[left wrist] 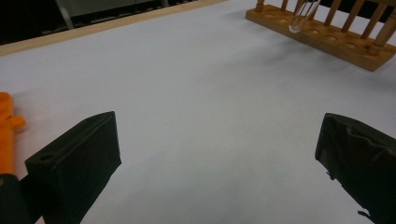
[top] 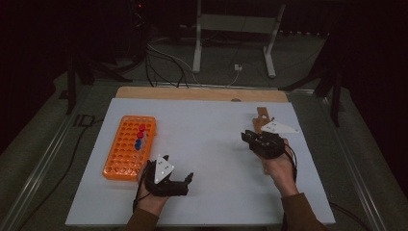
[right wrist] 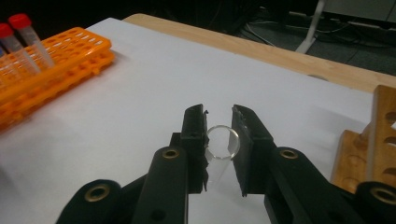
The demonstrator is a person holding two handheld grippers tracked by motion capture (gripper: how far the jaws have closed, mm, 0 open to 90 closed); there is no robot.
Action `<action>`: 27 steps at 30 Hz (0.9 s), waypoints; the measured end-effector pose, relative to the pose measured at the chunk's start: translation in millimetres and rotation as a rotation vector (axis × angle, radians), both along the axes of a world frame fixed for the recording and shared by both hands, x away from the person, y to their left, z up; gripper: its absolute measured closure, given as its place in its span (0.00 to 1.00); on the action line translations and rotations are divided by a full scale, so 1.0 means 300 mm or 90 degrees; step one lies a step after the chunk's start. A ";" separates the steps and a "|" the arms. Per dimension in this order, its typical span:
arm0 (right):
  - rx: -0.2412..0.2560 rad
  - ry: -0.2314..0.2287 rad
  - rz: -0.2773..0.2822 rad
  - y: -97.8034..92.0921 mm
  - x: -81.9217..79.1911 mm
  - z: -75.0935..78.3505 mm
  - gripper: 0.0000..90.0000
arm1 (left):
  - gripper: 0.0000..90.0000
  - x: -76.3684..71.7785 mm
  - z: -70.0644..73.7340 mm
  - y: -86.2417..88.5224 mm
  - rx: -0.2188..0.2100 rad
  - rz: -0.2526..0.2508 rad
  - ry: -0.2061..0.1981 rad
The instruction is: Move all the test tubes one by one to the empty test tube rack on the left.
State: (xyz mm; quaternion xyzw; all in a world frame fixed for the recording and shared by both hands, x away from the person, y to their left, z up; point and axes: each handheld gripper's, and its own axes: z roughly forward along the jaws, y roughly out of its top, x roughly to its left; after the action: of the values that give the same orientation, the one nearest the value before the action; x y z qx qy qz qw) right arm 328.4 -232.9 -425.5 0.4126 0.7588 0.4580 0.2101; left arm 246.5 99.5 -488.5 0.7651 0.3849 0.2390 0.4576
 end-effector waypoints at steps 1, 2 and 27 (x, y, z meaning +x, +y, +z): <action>-0.001 0.001 0.002 0.002 -0.004 -0.001 0.85 | 0.01 0.000 0.000 -0.006 0.001 -0.003 0.000; -0.003 0.001 0.005 0.004 -0.007 -0.001 0.85 | 0.01 0.001 0.000 -0.011 0.004 -0.006 -0.002; 0.029 0.024 0.106 0.090 -0.087 0.017 0.85 | 0.07 0.045 0.088 -0.283 0.015 -0.114 -0.029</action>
State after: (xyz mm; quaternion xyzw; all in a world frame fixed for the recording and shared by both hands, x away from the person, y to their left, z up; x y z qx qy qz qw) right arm 302.3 -205.8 -420.3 0.3610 0.7836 0.4836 0.1476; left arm 260.1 14.6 -462.1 0.7962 0.3017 0.2191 0.4765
